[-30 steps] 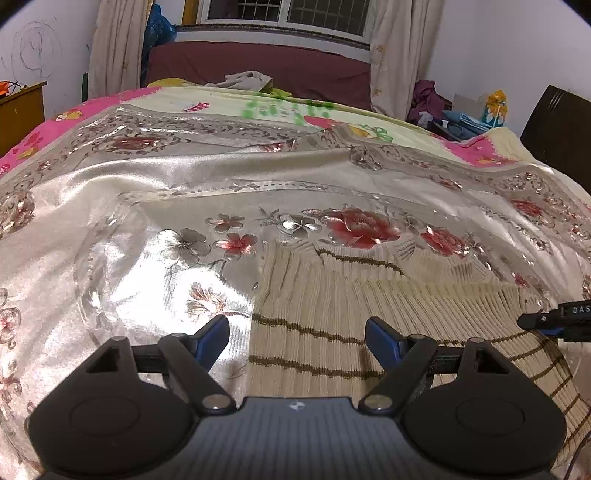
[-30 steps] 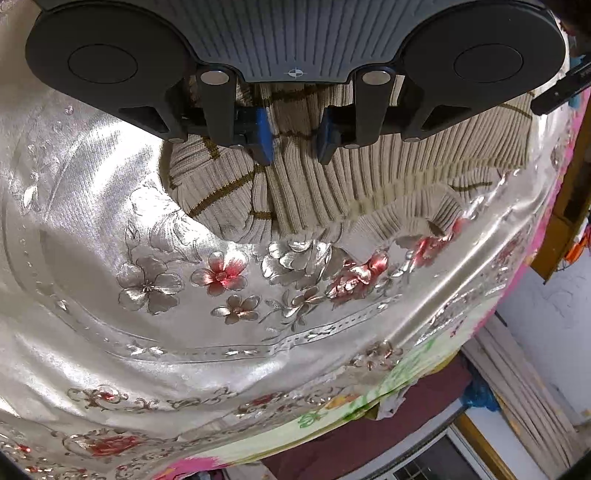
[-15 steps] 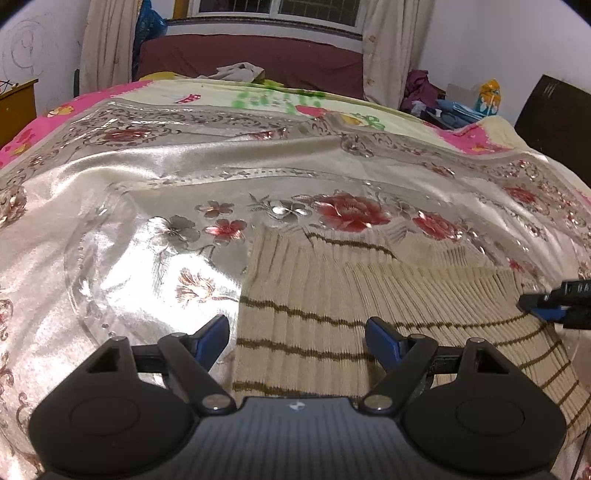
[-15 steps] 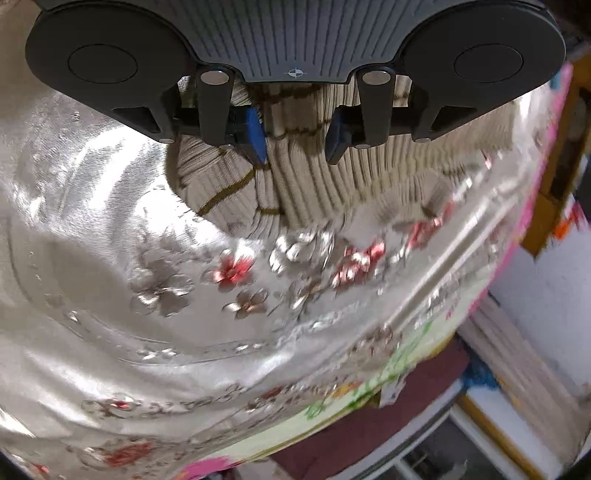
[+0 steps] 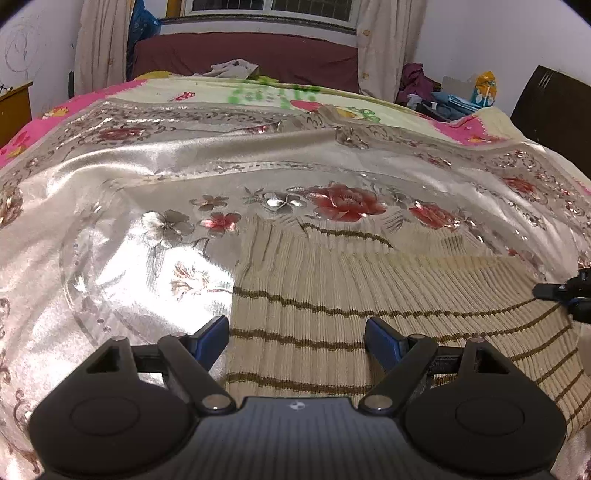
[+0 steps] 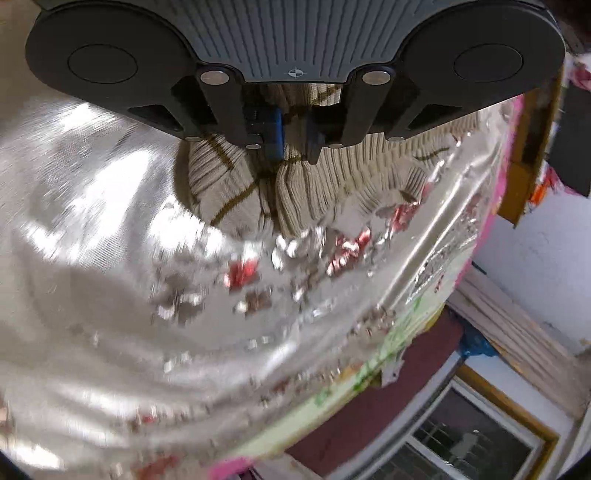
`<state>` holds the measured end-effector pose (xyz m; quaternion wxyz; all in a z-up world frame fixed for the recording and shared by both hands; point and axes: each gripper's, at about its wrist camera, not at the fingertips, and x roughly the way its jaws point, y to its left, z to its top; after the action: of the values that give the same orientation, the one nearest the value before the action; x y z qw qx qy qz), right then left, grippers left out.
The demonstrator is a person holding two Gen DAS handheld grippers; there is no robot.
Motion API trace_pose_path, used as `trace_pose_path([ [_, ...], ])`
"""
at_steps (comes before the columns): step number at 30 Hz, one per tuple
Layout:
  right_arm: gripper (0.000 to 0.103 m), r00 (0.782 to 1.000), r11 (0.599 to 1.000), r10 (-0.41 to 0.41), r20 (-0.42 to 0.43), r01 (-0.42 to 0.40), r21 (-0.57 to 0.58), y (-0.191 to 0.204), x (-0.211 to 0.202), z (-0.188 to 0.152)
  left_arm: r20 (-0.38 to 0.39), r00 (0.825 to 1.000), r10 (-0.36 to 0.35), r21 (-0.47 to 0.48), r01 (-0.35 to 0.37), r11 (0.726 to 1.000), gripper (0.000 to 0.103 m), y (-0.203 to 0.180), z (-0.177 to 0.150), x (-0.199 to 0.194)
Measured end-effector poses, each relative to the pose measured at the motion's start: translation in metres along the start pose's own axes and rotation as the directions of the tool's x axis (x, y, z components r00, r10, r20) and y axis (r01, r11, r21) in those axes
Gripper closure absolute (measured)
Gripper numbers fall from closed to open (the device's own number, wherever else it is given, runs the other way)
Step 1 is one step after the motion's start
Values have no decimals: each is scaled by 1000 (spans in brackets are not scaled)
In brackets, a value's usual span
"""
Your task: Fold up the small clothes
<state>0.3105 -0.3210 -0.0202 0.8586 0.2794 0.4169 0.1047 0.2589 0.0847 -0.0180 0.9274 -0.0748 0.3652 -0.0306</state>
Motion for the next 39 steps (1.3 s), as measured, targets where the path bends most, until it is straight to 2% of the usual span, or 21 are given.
trace_pose_path([
  [5, 93, 996, 996, -44, 77, 49, -73, 11, -18, -2, 9, 1000, 4, -13, -4, 1000, 18, 0, 1, 2],
  [7, 93, 989, 989, -130, 72, 134, -63, 4, -7, -2, 6, 1000, 26, 2, -26, 1000, 18, -1, -1, 7],
  [9, 95, 977, 977, -204, 66, 207, -45, -7, 4, -3, -29, 997, 75, 39, -74, 997, 18, -3, -5, 17],
  [12, 95, 975, 977, -209, 72, 212, -37, -9, 4, -6, -43, 995, 88, 49, -86, 995, 18, 2, -9, 22],
  [15, 94, 967, 960, -247, 65, 253, -115, 5, 1, -7, -42, 994, 104, 54, -102, 993, 25, 2, -7, 18],
  [17, 93, 969, 961, -236, 79, 245, -132, 11, -7, -8, -35, 994, 100, 50, -99, 994, 28, 1, -7, 12],
  [21, 88, 964, 956, -242, 110, 257, -141, 20, -22, -9, 10, 994, 107, 54, -108, 993, 28, -2, -11, -5],
  [26, 87, 938, 937, -297, 181, 323, -135, 24, -47, -14, 95, 990, 105, 71, -112, 991, 28, -5, -18, -37],
  [28, 87, 935, 936, -283, 214, 318, -154, 29, -60, -22, 105, 990, 90, 78, -99, 992, 26, -5, -20, -44],
  [29, 87, 941, 942, -260, 218, 297, -158, 31, -64, -26, 100, 991, 85, 81, -93, 992, 26, -6, -21, -45],
  [32, 87, 975, 960, -173, 138, 198, -196, 40, -68, -49, 59, 995, 81, 74, -86, 994, 26, -7, -23, -37],
  [34, 87, 985, 956, -160, 70, 172, -239, 45, -61, -66, 25, 997, 73, 47, -74, 996, 26, -6, -28, -32],
  [37, 88, 971, 930, -237, 11, 231, -285, 41, -43, -83, -45, 997, 69, 23, -68, 997, 26, 0, -37, -25],
  [39, 91, 968, 938, -249, 4, 242, -247, 32, -40, -83, -79, 994, 79, 14, -78, 997, 26, 5, -45, -23],
])
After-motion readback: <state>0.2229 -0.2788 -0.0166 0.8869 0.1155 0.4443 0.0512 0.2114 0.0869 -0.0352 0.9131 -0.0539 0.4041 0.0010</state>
